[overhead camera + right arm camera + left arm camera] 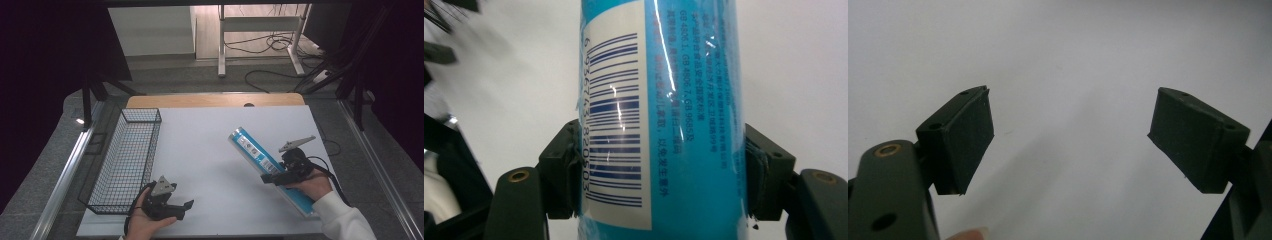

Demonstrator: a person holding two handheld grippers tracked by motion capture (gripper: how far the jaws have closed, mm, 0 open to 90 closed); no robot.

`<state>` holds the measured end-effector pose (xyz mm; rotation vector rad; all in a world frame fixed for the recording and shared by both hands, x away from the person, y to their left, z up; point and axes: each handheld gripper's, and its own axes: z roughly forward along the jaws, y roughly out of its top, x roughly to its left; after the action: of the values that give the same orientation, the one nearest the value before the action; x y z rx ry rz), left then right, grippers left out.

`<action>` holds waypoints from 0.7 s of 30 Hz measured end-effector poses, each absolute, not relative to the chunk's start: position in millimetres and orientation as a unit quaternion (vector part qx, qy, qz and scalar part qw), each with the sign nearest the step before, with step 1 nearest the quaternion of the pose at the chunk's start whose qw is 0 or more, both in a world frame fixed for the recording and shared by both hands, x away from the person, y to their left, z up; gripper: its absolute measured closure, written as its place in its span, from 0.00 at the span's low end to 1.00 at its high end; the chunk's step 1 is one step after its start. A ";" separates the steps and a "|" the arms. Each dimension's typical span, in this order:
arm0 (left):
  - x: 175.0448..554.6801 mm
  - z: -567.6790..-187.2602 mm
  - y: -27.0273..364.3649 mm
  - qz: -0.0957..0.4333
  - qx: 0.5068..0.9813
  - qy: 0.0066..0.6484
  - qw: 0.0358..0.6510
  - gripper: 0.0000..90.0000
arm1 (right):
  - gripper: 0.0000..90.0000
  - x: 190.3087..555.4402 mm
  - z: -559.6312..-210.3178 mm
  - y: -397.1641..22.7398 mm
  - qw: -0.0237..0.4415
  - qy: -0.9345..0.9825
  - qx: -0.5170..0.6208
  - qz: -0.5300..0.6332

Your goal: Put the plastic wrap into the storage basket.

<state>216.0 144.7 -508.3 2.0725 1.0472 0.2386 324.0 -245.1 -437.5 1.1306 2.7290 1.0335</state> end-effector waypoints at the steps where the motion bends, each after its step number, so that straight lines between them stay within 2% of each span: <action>1: 216.0 -508.3 144.7 0.094 0.816 0.413 0.393 0.20 | 0.36 324.0 -437.5 -245.1 0.006 0.872 0.361 0.330; 8: 221.3 -495.4 138.8 0.078 0.800 0.418 0.423 0.20 | 0.36 325.2 -439.5 -234.8 -0.021 0.838 0.385 0.387; 16: 235.4 -481.8 129.5 0.053 0.779 0.424 0.459 0.20 | 0.36 322.0 -444.7 -226.5 -0.027 0.822 0.387 0.417; 21: 253.5 -476.0 120.5 0.001 0.750 0.433 0.500 0.19 | 0.36 318.9 -449.5 -221.0 -0.033 0.817 0.388 0.426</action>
<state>253.5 120.5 -476.0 1.8134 1.0481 0.0015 318.9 -221.0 -449.5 1.2447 2.6216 1.3660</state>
